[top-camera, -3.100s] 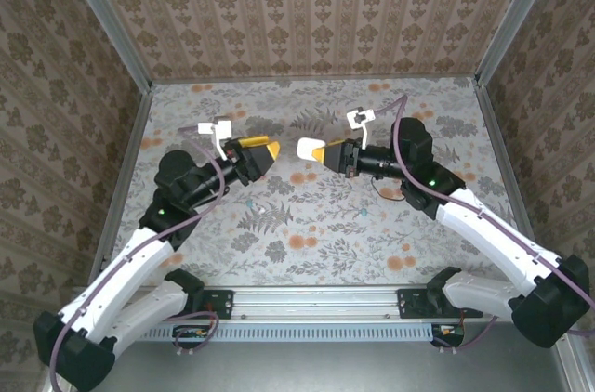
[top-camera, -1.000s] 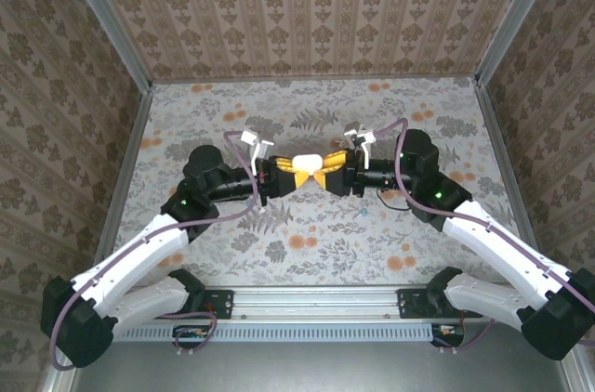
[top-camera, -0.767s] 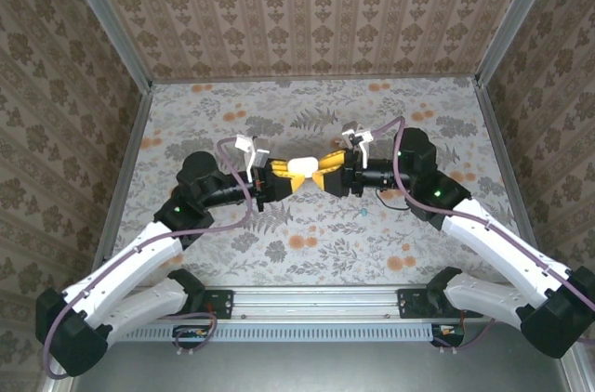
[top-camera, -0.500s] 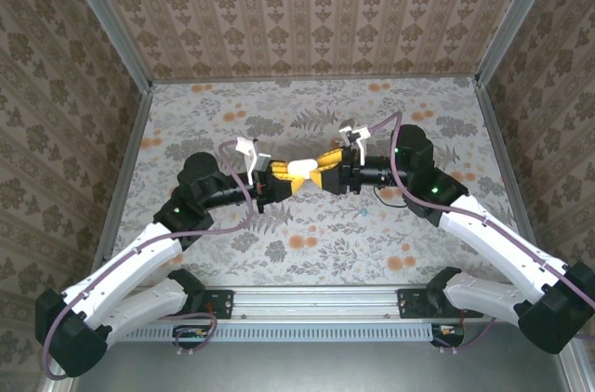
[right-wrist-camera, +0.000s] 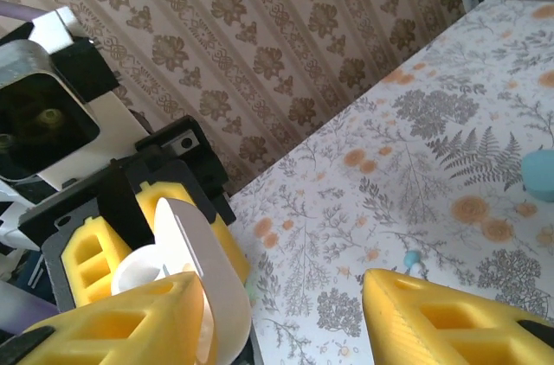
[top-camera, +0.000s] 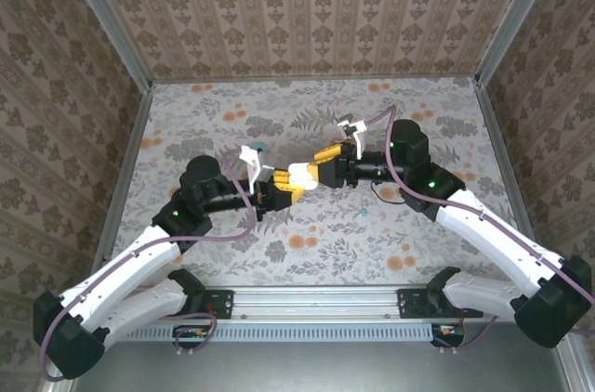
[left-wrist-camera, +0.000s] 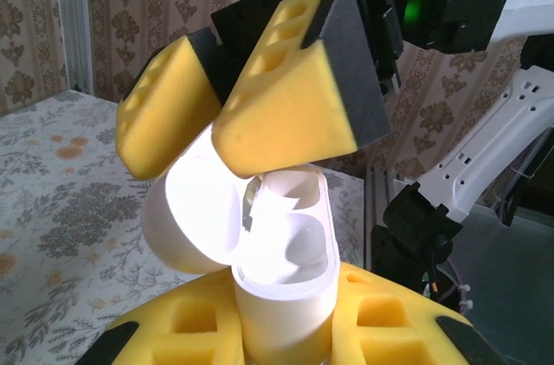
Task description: Insert wireless bluetooth earbuds into charging case
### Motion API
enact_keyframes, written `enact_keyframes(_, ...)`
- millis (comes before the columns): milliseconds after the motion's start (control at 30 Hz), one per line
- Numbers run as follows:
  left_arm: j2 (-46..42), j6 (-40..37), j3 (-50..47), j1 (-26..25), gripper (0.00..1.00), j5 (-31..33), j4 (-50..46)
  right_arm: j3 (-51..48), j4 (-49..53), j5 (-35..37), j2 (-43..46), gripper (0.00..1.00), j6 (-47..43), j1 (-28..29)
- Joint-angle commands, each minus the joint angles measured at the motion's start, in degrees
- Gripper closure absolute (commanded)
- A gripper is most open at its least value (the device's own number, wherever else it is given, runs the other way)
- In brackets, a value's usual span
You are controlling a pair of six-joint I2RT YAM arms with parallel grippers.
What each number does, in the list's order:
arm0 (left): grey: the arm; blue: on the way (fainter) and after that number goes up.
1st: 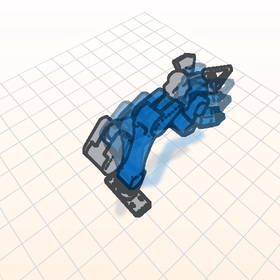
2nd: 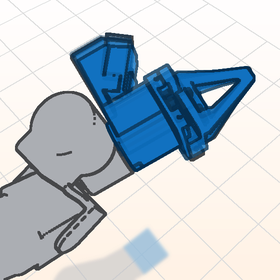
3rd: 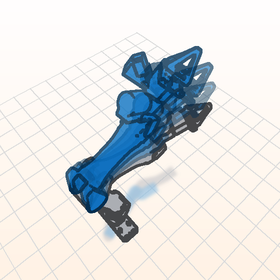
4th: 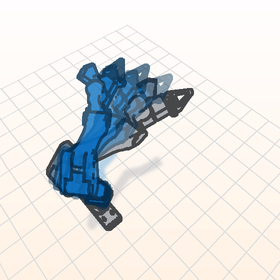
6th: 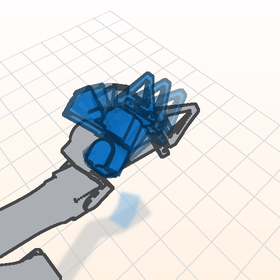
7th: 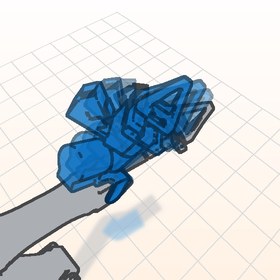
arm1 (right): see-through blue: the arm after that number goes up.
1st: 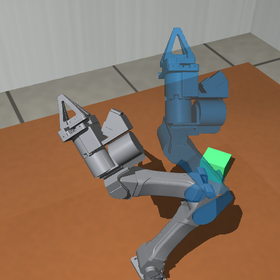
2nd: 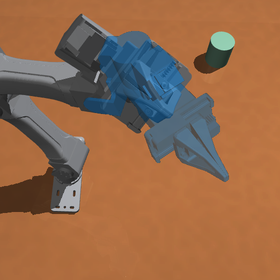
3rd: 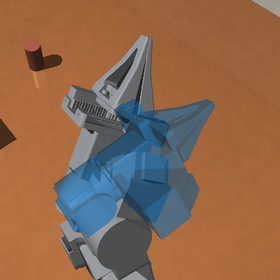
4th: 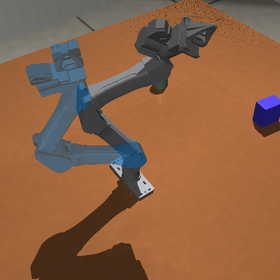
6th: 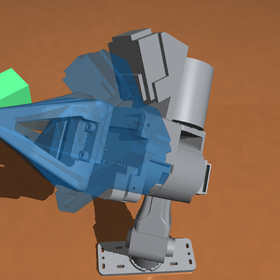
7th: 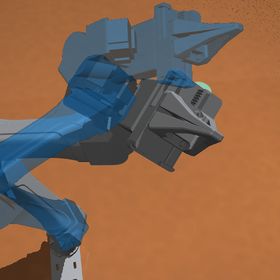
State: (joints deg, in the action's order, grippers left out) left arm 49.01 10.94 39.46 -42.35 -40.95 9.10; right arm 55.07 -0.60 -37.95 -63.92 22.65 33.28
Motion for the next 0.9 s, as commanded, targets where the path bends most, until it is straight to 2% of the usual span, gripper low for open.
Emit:
enact_keyframes(0, -2.0, -3.1, -0.1, -0.2, 1.00, 0.7, -1.3, 2.6, 2.4, 2.4, -0.8, 0.47, 0.8, 0.0)
enact_keyframes(267, -4.2, -2.5, -0.3, 1.7, 1.00, 9.7, -7.7, 4.7, 3.4, 1.0, 0.1, 0.41, 4.7, 0.0)
enact_keyframes(333, -5.1, -2.1, -0.6, 2.9, 1.00, 11.3, -9.5, 5.8, 6.6, 4.0, 0.5, 0.40, 5.7, 0.0)
enact_keyframes(533, -10.7, -2.3, -1.8, 7.4, 1.00, 18.0, -18.0, 8.2, 20.0, 19.3, -1.6, 0.39, 8.0, 0.0)
enact_keyframes(600, -13.1, -3.2, -1.9, 8.3, 1.00, 20.4, -21.3, 8.4, 22.6, 22.3, -4.1, 0.41, 10.2, 0.0)
enact_keyframes(700, -16.2, -4.6, -1.7, 8.9, 1.00, 24.1, -26.1, 9.0, 24.7, 22.9, -9.7, 0.45, 14.9, 0.4)
enact_keyframes(867, -20.7, -5.6, -1.8, 9.2, 1.00, 28.8, -30.8, 13.7, 29.9, 25.7, -22.4, 0.47, 17.7, 4.6)
